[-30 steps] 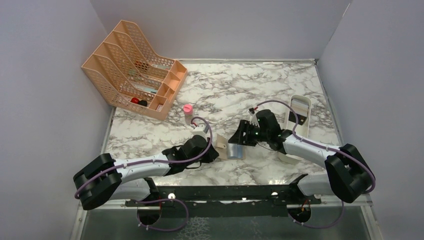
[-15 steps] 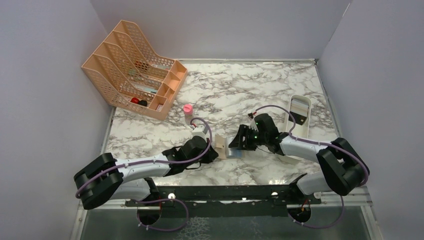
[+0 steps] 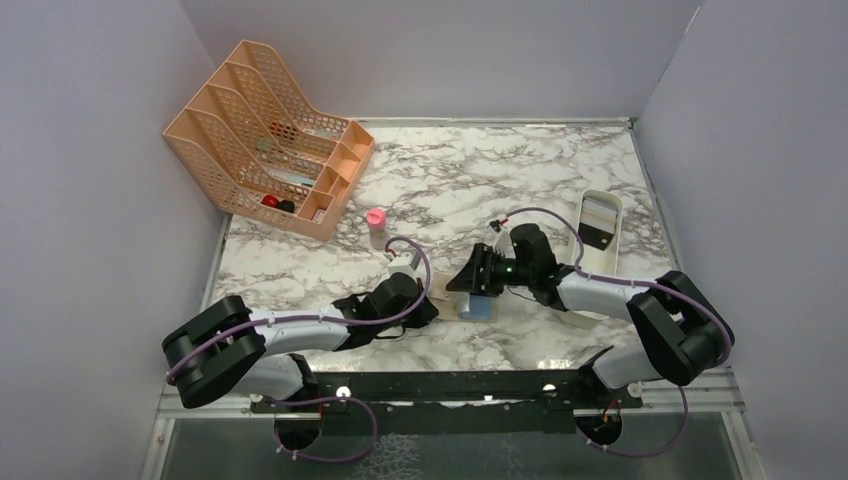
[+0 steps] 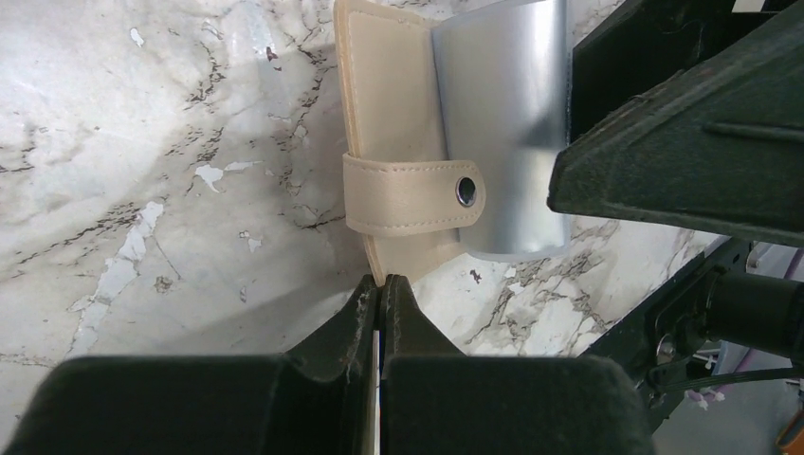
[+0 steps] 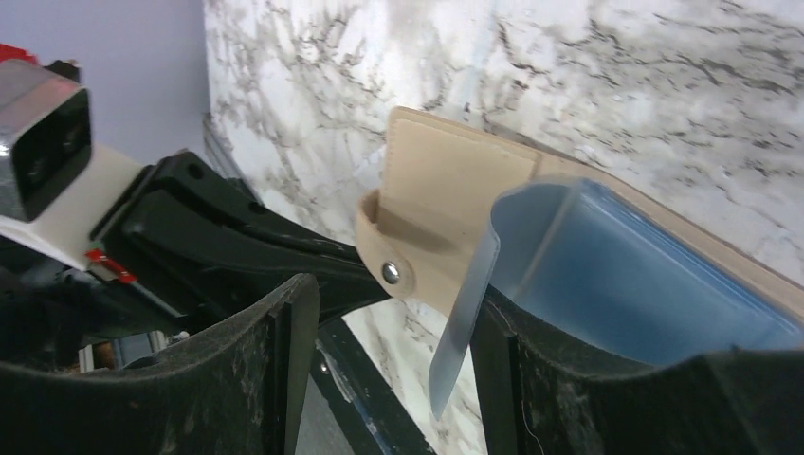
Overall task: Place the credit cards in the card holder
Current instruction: Open the card holder at the center of the board.
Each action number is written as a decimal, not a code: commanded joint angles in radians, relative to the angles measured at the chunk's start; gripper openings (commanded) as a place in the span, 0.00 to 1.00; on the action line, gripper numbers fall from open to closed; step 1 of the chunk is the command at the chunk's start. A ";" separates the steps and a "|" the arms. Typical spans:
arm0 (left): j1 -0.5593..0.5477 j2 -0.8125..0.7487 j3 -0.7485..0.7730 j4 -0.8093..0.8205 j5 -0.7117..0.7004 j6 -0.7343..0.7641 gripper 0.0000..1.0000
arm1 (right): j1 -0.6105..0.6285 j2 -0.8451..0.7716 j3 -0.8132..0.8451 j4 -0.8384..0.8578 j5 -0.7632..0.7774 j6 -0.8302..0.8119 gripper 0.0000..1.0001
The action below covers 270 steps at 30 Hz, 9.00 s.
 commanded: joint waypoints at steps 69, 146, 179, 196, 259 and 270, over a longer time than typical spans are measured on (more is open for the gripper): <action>0.001 0.012 0.027 0.001 -0.027 -0.019 0.00 | 0.040 -0.281 -0.015 -0.413 0.419 -0.058 0.64; -0.007 0.108 0.052 0.063 0.001 0.041 0.60 | 0.041 0.151 -0.006 0.337 -0.071 0.148 0.60; -0.005 0.014 0.141 -0.235 -0.167 0.130 0.45 | 0.040 0.009 0.055 -0.127 0.203 -0.088 0.44; -0.005 0.181 0.218 -0.203 -0.213 0.229 0.48 | 0.040 0.063 0.047 -0.086 0.185 -0.094 0.40; -0.005 0.106 0.153 -0.093 -0.354 0.375 0.51 | 0.040 0.132 -0.008 -0.057 0.154 -0.147 0.40; -0.005 0.012 0.079 0.023 -0.222 0.318 0.51 | 0.052 0.135 0.044 -0.125 0.192 -0.145 0.39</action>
